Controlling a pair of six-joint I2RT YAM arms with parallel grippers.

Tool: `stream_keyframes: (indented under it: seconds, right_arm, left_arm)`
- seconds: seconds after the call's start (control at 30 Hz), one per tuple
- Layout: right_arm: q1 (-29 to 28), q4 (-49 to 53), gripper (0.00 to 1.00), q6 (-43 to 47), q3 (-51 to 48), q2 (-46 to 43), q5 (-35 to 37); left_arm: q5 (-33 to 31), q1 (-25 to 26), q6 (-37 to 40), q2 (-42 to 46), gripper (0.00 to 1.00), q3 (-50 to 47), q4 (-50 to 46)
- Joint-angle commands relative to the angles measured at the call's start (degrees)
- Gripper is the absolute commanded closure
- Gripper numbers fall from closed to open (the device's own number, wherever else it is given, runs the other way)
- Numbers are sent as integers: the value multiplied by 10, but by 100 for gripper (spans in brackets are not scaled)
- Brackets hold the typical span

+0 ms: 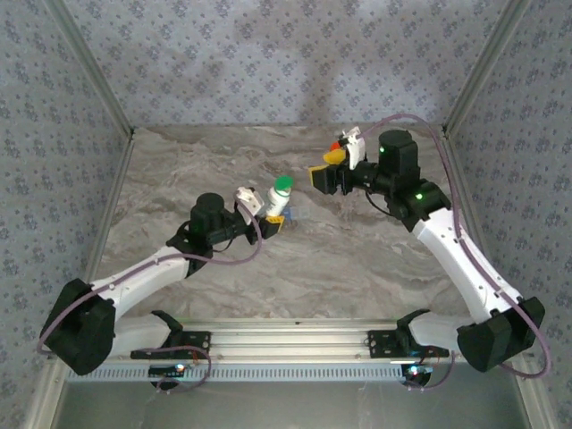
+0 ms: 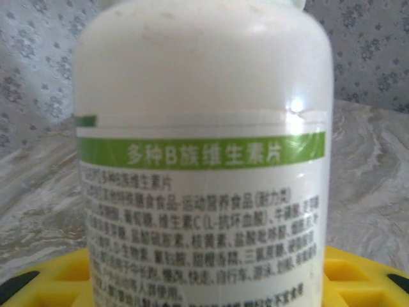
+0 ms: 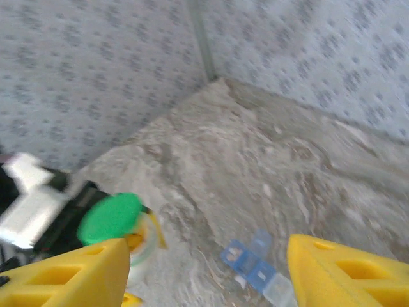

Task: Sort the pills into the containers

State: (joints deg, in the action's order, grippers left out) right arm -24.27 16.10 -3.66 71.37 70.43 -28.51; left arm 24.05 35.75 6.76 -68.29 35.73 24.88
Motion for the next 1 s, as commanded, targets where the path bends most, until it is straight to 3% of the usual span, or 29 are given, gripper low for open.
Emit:
stream_keyframes:
  seconds: [0.0, 0.2, 0.63, 0.97]
  right_arm:
    - [-22, 1, 34, -58, -8, 27, 91]
    - [-53, -19, 34, -81, 12, 69, 122]
    - [-127, 18, 34, -17, 114, 123, 175]
    - [-144, 54, 33, 19, 128, 132, 234]
  left_arm:
    - [-24, 2, -10, 19, 100, -1, 44]
    - [-1, 2, -13, 20, 100, -1, 42]
    - [3, 5, -6, 9, 100, -7, 36]
    - [2, 8, 3, 1, 100, -1, 21]
